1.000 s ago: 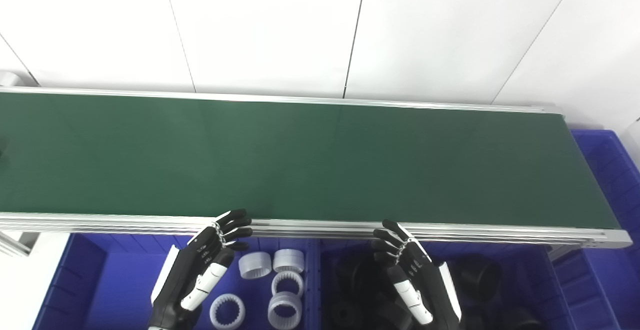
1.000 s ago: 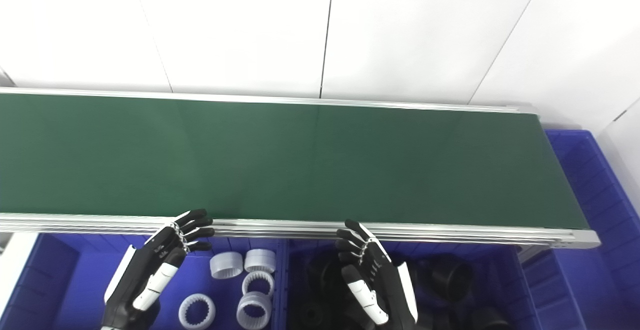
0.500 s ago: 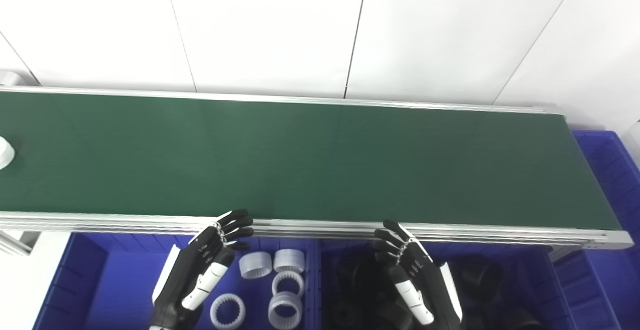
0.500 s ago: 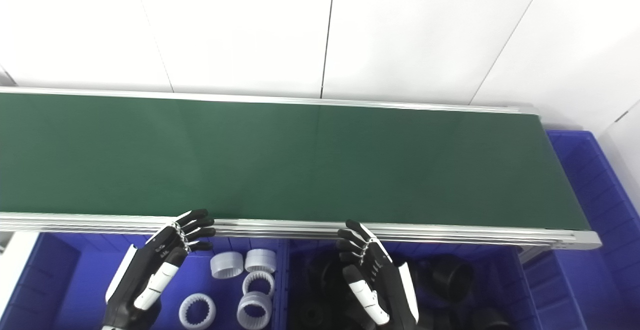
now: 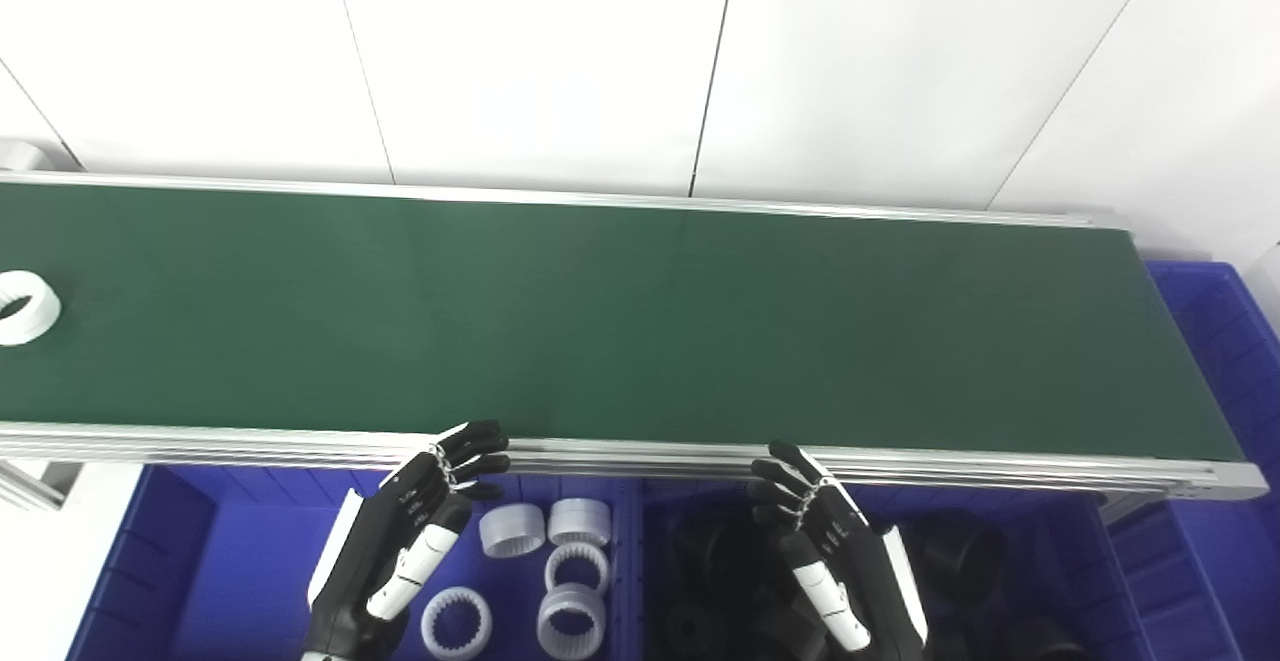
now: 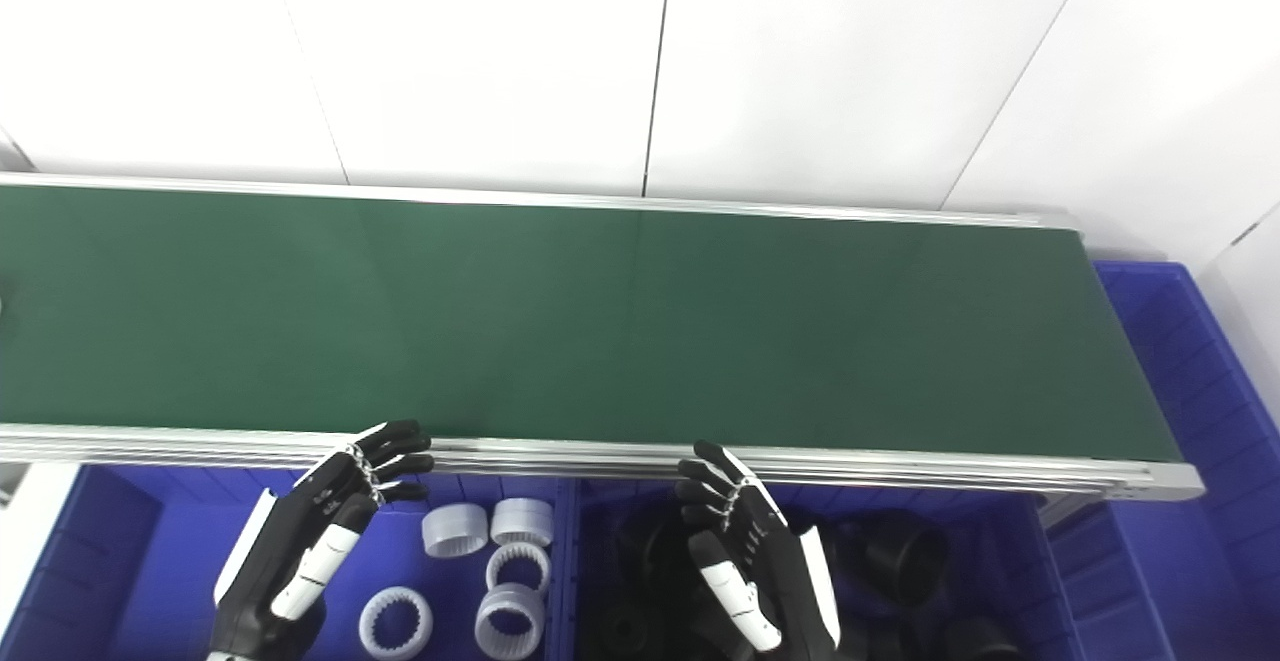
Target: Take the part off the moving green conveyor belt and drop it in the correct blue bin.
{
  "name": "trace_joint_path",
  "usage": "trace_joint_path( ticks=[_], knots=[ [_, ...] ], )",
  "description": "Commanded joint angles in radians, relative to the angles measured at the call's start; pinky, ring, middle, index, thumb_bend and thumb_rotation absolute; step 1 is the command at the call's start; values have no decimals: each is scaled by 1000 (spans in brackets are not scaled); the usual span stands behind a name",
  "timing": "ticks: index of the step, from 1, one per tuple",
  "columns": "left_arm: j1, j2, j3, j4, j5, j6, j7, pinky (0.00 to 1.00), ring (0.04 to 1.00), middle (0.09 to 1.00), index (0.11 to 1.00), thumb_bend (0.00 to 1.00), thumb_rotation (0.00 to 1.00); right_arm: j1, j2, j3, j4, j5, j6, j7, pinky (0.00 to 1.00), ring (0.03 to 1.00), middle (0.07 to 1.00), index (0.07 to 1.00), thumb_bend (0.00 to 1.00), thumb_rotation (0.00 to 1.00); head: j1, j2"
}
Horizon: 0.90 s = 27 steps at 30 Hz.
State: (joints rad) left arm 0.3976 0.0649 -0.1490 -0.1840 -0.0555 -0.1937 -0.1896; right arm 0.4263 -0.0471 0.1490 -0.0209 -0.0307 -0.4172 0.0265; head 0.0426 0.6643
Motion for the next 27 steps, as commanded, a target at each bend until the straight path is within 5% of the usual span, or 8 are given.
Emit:
trace_joint_path(
  ticks=[1, 10, 13, 14, 17, 27],
  knots=[
    [-1, -5, -8, -12, 18, -48, 7, 672, 752, 788, 780, 659, 700, 0, -6, -7, -24, 12, -52, 7, 684, 752, 792, 847, 632, 749, 48, -17],
    [1, -29, -19, 18, 39, -66, 13, 661, 737, 773, 764, 708, 544, -6, -13, -30, 17, 25, -53, 9, 704, 767, 807, 871, 605, 819, 201, -111],
    [-3, -30, -19, 28, 45, -74, 14, 650, 725, 765, 758, 668, 424, -9, -11, -35, 30, 33, -53, 15, 723, 778, 819, 884, 567, 836, 219, -136],
    [-5, -29, -19, 29, 47, -75, 14, 639, 718, 762, 754, 624, 287, -11, -12, -33, 34, 33, -53, 19, 742, 790, 829, 901, 518, 861, 225, -148],
    [-10, -27, -17, 30, 47, -74, 14, 627, 709, 756, 747, 597, 139, -13, -8, -33, 43, 35, -53, 21, 771, 805, 841, 917, 455, 883, 227, -157],
    [-74, -13, 11, -31, 48, -46, 21, 569, 676, 720, 706, 702, 9, -22, 2, -26, 57, 18, -53, 11, 772, 809, 840, 920, 278, 930, 207, -187]
  ],
)
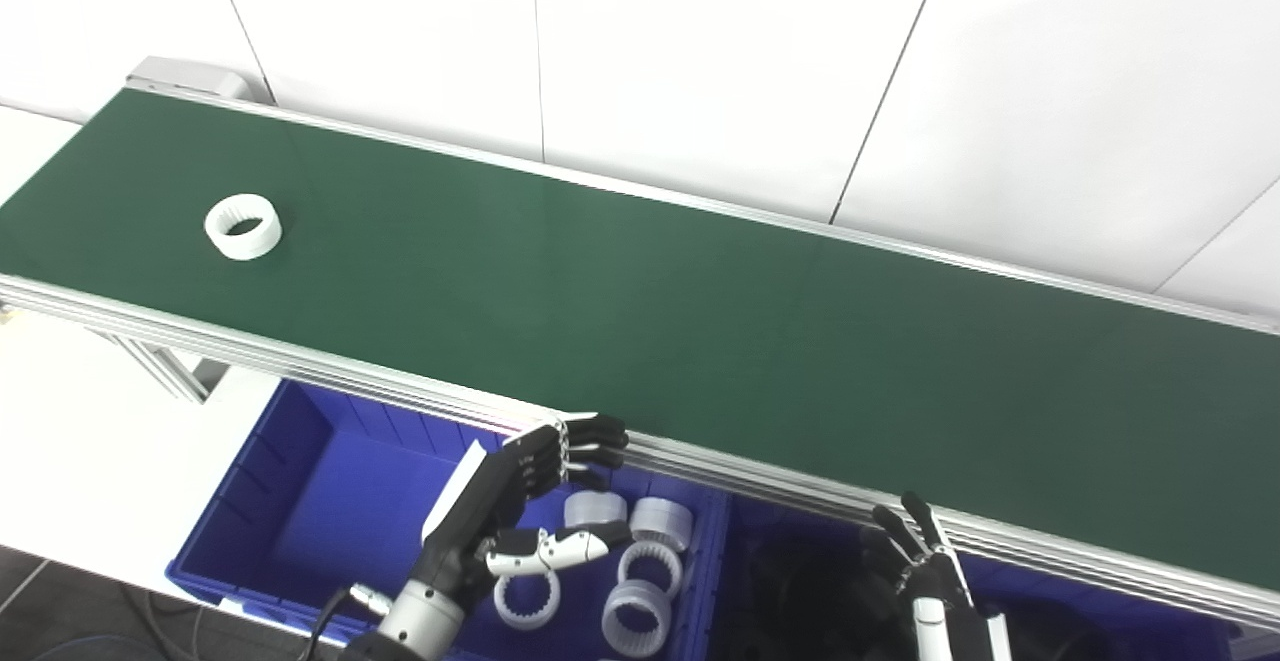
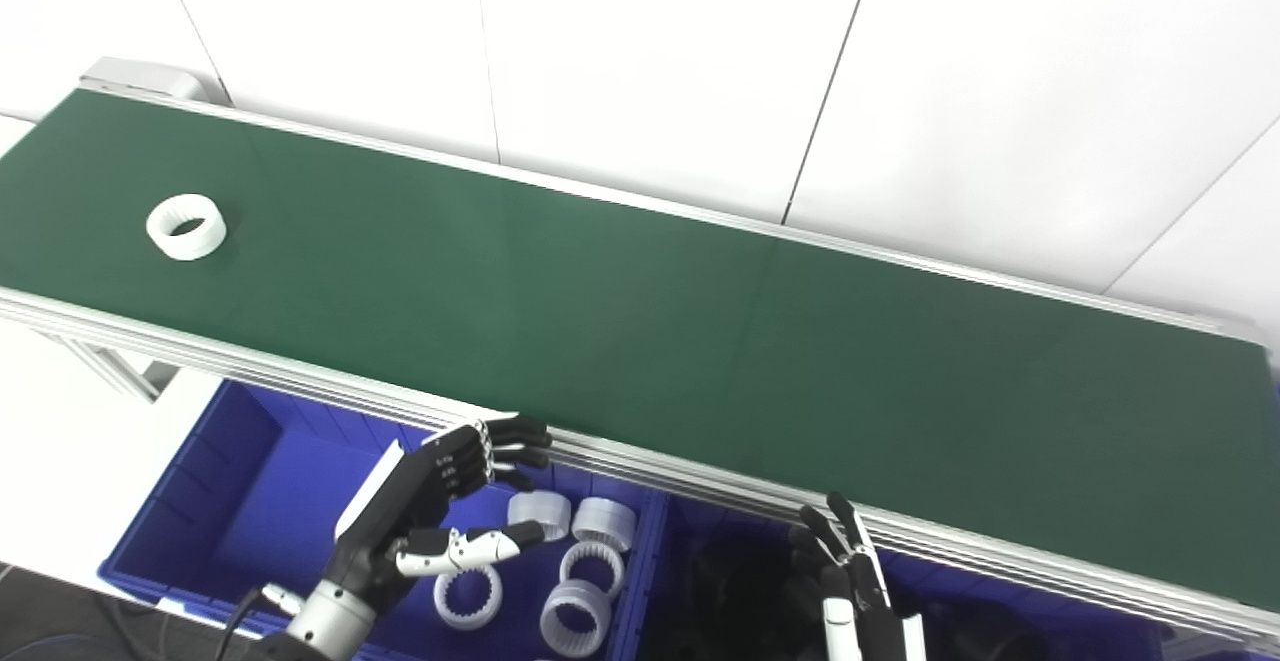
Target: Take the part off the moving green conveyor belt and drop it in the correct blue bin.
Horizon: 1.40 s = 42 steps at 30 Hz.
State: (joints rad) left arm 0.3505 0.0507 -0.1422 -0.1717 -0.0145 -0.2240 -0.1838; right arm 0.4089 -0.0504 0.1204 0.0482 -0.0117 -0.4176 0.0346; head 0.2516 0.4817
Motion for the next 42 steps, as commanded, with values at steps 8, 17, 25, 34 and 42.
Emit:
trace_joint_path(
  ticks=[8, 17, 25, 34, 42],
  knots=[
    [-209, -21, 67, -149, 115, 72, 92, 484, 605, 664, 664, 854, 0, -6, 12, 7, -4, -11, -52, -7, 771, 809, 838, 919, 232, 932, 4, -21],
    [-372, -32, 91, -163, 199, 131, 133, 539, 652, 730, 766, 732, 203, -10, 19, 14, 2, -11, -52, -13, 772, 809, 844, 928, 202, 948, 9, -25],
    [-489, 87, 79, -149, 348, 226, 72, 579, 727, 807, 808, 723, 196, -12, 27, 17, 7, -15, -52, -19, 773, 810, 843, 931, 177, 977, 15, -26],
    [-598, 253, 9, -102, 479, 350, -75, 664, 795, 825, 783, 791, 104, -20, 29, 11, 10, 0, -52, -13, 781, 817, 847, 932, 173, 994, 28, -11],
    [-665, 324, -64, 1, 541, 396, -164, 701, 796, 796, 748, 872, 106, -28, 26, -6, 14, 32, -52, 16, 793, 826, 851, 940, 171, 989, 47, -7]
  ],
)
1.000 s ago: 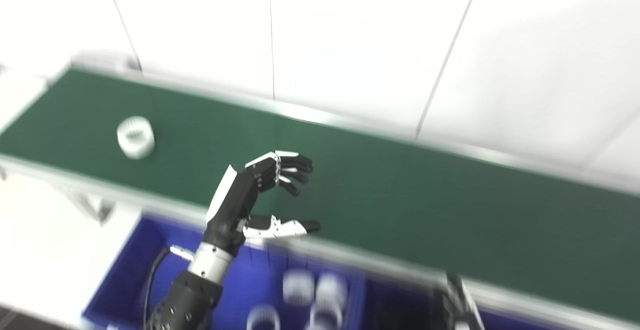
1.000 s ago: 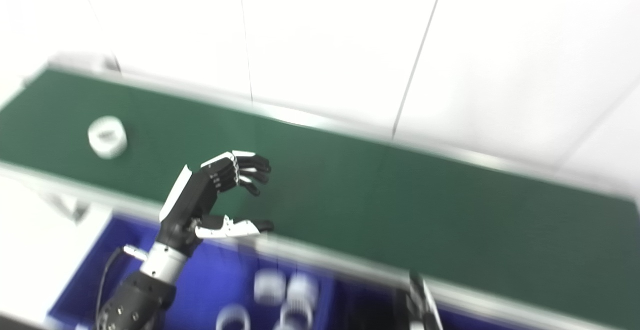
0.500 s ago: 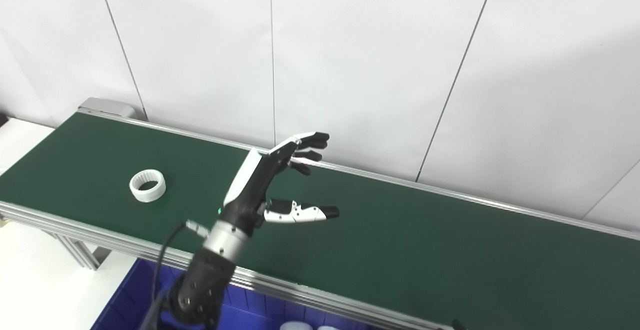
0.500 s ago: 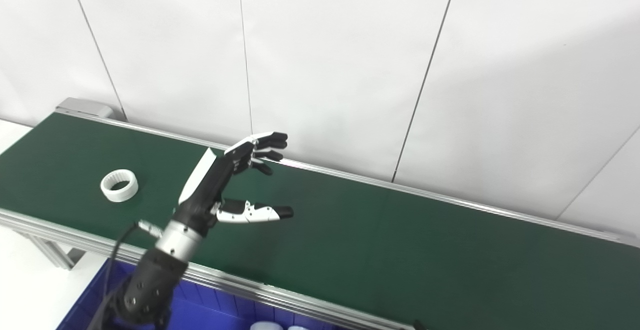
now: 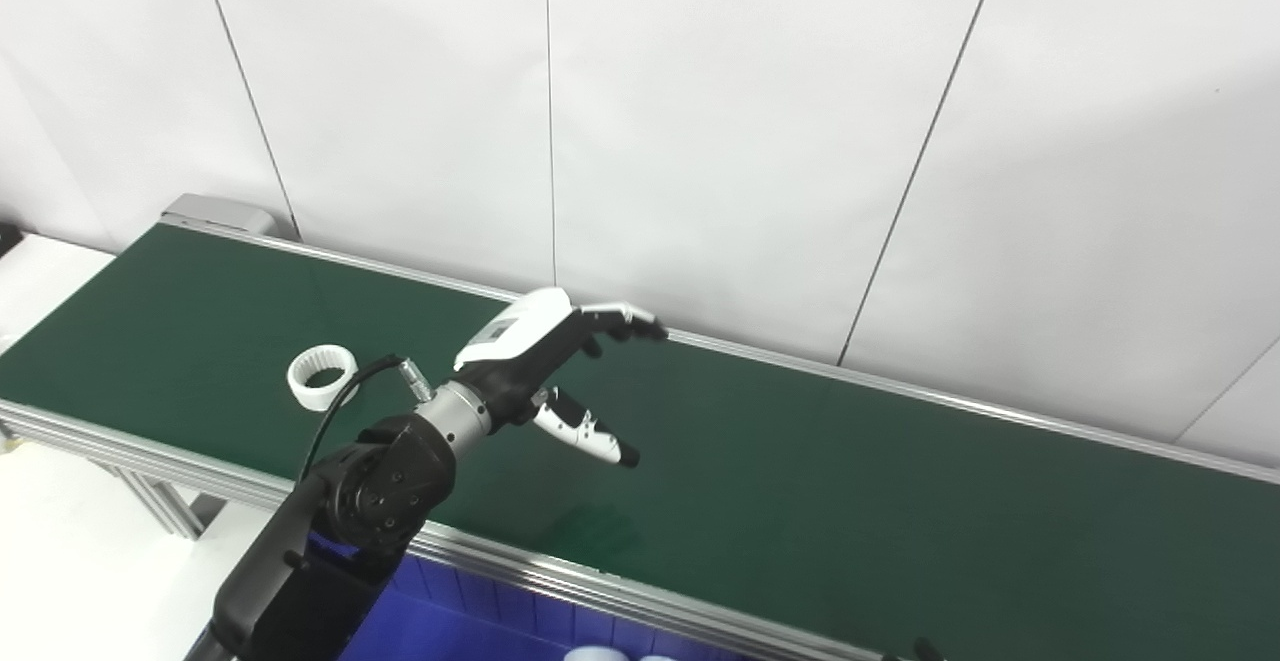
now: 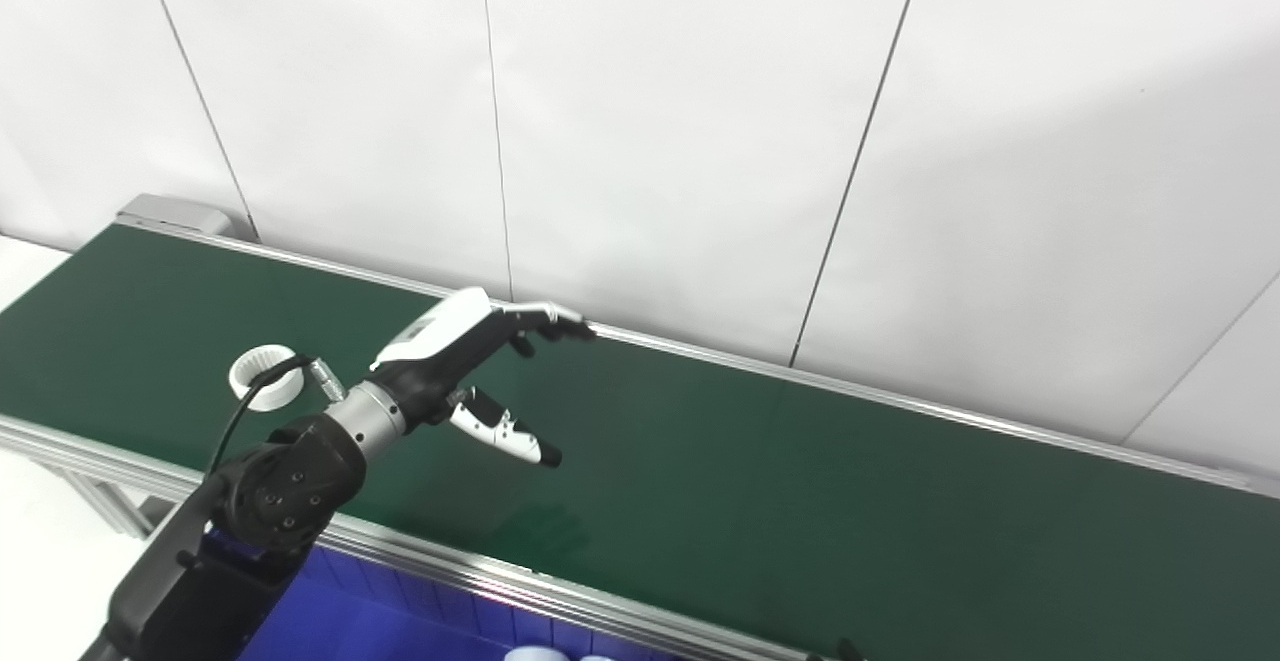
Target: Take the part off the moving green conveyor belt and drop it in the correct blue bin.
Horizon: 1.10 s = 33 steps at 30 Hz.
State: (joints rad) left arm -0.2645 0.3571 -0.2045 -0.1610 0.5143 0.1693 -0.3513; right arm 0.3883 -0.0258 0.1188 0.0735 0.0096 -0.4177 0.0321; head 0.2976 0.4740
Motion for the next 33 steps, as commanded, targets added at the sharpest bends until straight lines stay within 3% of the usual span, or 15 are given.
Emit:
trace_joint_path(
  ticks=[1, 9, 19, 33],
  knots=[
    [-57, 21, -6, 2, 21, 10, -3, 711, 800, 796, 749, 877, 92, -9, 1, -6, -11, 14, -52, 23, 795, 827, 851, 940, 163, 985, 1, 2],
    [-108, 74, -60, 82, 118, 15, -39, 738, 819, 830, 800, 975, 62, -7, 9, -15, -15, 13, -52, 25, 789, 823, 852, 943, 205, 985, 5, 9],
    [-149, 106, -123, 170, 178, -9, -57, 743, 834, 858, 822, 930, 69, -6, 8, -28, -11, 22, -52, 46, 787, 822, 848, 944, 263, 962, 1, 13],
    [-160, 161, -153, 177, 203, 0, -144, 749, 843, 857, 809, 913, 34, 5, 16, -50, -22, 39, -52, 85, 785, 822, 850, 948, 308, 917, 4, 17]
  ],
)
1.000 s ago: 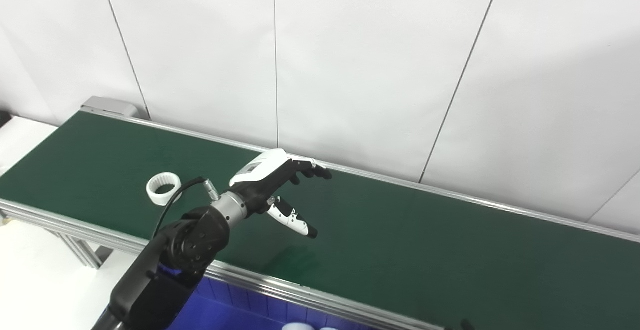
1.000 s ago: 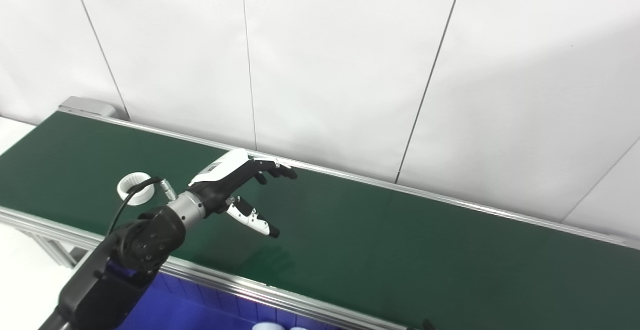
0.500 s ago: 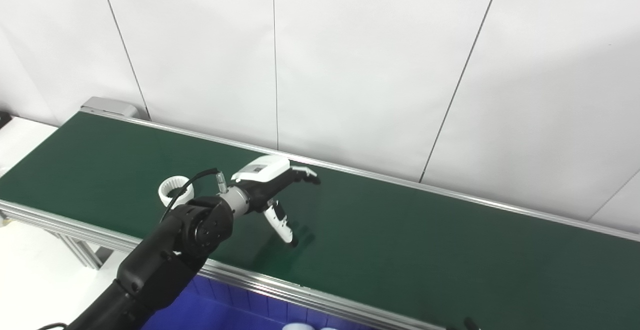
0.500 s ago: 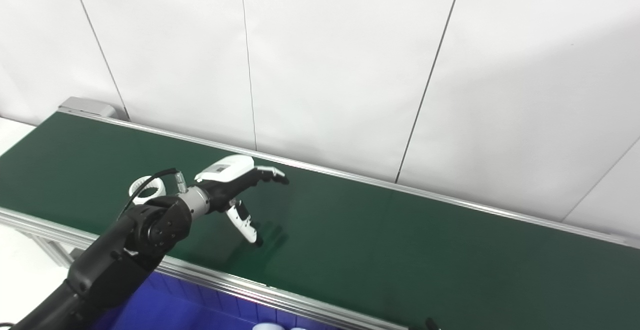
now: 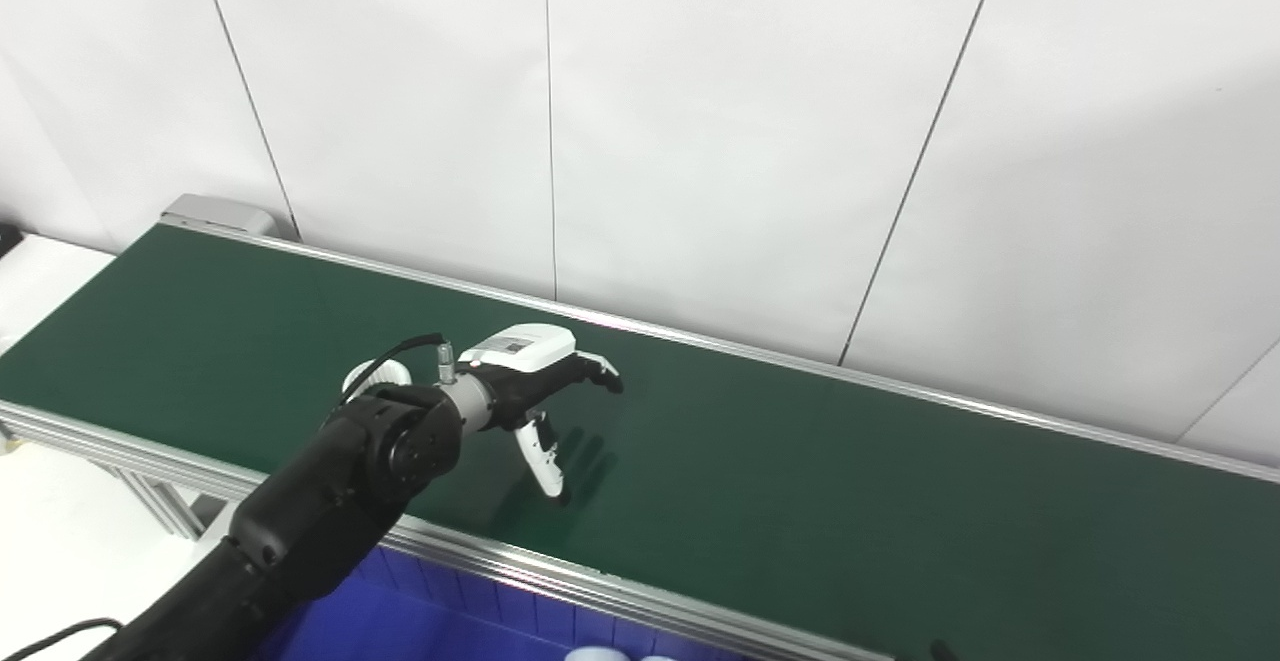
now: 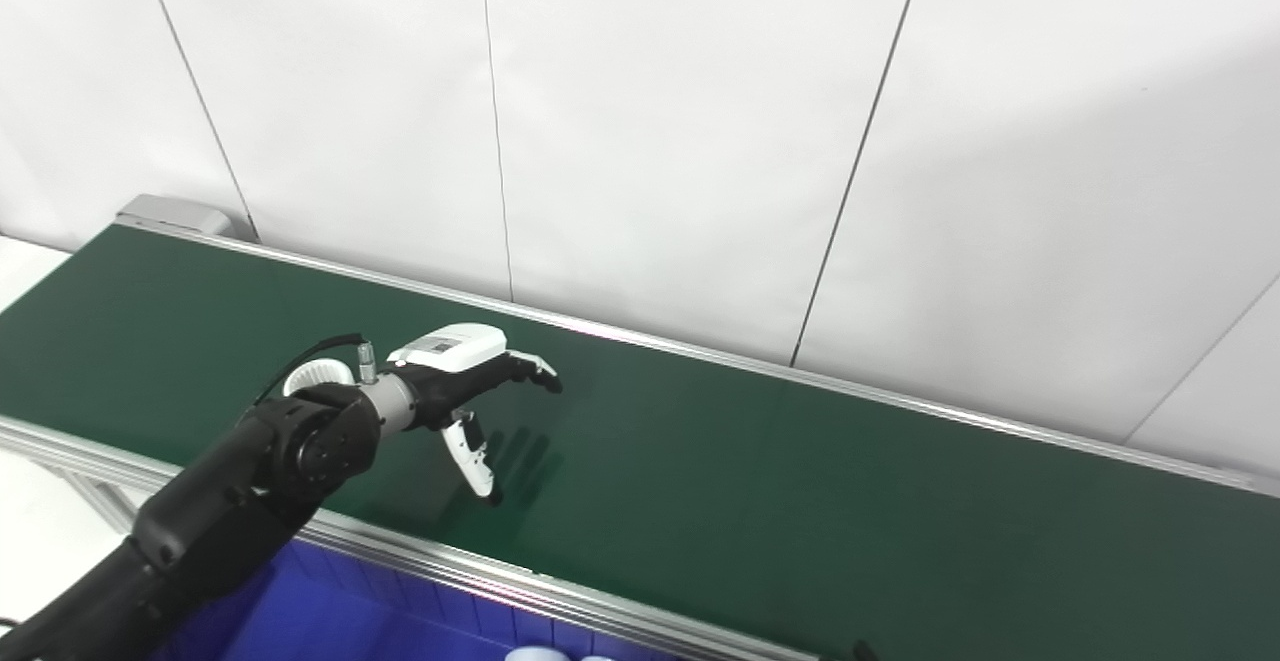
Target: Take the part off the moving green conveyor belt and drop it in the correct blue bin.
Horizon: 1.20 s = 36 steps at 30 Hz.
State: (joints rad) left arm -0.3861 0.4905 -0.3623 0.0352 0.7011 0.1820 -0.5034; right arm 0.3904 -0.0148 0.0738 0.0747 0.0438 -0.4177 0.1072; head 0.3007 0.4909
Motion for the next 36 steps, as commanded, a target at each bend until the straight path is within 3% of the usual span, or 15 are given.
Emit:
trace_joint_path(
  ticks=[1, 12, 36],
  knots=[
    [-37, 30, 5, -18, 17, -15, 8, 748, 839, 854, 810, 912, 37, 3, 6, -6, -23, 5, -52, 11, 778, 816, 847, 945, 291, 915, 2, 0],
    [-35, 47, 2, -12, 24, -24, 3, 746, 823, 842, 795, 900, 0, 2, 10, -15, -17, 2, -52, 15, 774, 811, 839, 938, 241, 931, 0, -3],
    [-11, 46, 5, 49, 61, -90, 81, 733, 789, 833, 780, 894, 0, 8, 14, -25, -22, 12, -52, 34, 771, 811, 841, 940, 246, 920, -3, 1]
  ],
)
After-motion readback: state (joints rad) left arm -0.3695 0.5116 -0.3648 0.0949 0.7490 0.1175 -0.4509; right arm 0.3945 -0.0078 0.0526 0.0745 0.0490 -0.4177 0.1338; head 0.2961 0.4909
